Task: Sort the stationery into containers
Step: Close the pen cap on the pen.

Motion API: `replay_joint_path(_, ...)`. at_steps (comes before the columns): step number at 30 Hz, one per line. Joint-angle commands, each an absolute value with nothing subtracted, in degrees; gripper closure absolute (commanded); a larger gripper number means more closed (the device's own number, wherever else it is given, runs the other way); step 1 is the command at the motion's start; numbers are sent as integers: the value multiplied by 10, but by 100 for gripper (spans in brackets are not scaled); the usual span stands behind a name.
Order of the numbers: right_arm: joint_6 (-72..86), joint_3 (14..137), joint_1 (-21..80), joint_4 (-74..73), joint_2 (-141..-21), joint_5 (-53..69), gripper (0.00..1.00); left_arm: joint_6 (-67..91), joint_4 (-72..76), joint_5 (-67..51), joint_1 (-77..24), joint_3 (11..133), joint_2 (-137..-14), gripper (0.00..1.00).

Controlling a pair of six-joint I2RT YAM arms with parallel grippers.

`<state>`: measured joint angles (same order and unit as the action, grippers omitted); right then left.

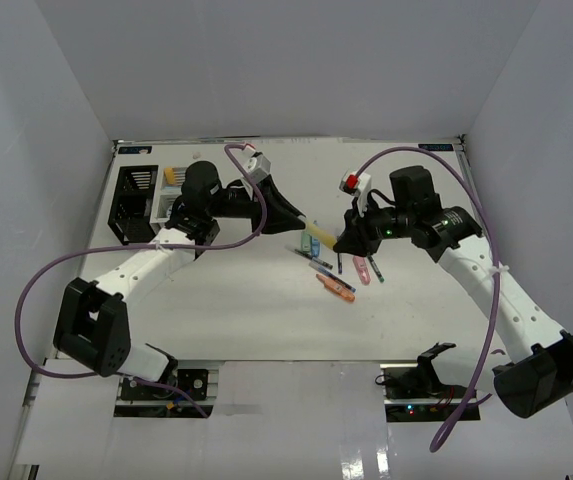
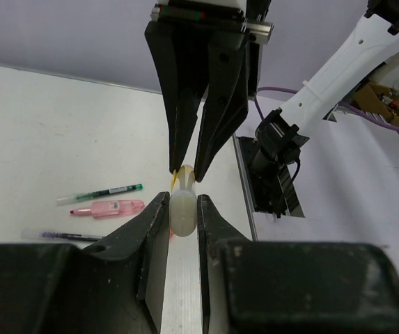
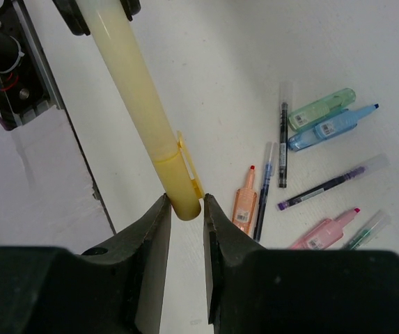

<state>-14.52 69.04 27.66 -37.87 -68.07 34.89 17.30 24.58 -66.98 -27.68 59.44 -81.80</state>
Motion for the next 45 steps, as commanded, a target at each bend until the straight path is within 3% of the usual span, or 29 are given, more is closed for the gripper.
replay_joint_path(1, -120, 700, 286, -244, -662, 382, 92, 199, 250, -700, -326, 592, -827, 100)
replay_joint_path(45, -91, 740, 285, -190, -657, 362, 92, 170, 216, -694, -378, 539, -864, 100)
